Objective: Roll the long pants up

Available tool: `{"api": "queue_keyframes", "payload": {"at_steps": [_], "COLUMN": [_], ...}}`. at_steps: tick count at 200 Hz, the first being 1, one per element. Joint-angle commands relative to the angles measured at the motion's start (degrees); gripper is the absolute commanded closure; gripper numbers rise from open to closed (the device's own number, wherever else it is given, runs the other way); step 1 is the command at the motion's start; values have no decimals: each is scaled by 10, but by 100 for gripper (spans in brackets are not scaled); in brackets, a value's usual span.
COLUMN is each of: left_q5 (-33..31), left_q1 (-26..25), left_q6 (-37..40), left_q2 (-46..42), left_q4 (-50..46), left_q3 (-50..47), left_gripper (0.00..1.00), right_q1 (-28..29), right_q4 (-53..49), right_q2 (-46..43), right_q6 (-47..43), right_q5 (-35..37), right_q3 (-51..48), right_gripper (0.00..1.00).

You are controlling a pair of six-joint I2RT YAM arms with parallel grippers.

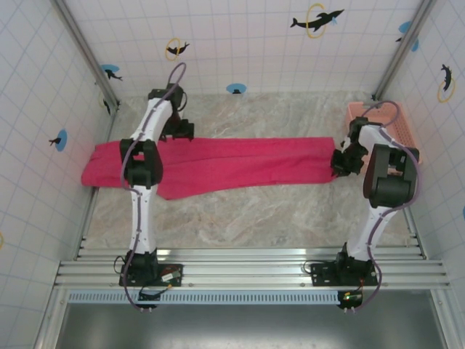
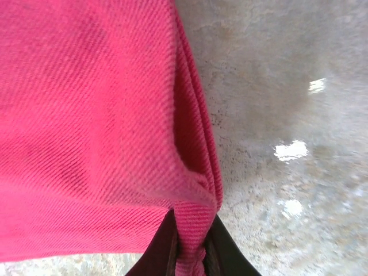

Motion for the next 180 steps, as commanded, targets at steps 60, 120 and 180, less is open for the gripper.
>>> {"api": "queue_keyframes", "payload": {"at_steps": [60, 120, 180], "left_q5": [117, 139, 242], "left_q1": [-49, -67, -113], "left_q6": [-78, -89, -142], "left_q2": [-2, -117, -123], "left_q4": [2, -6, 77], "left_q3": [-34, -58, -202], "left_gripper": [3, 2, 2], "right_q1": [-36, -29, -18], "right_q4": [-97, -93, -90], "right_q2": [-47, -35, -10], "right_q6": [-60, -50, -38], "right_q5": [-9, -21, -31], "right_q3": [158, 172, 212], "right_gripper": [100, 100, 100]}}
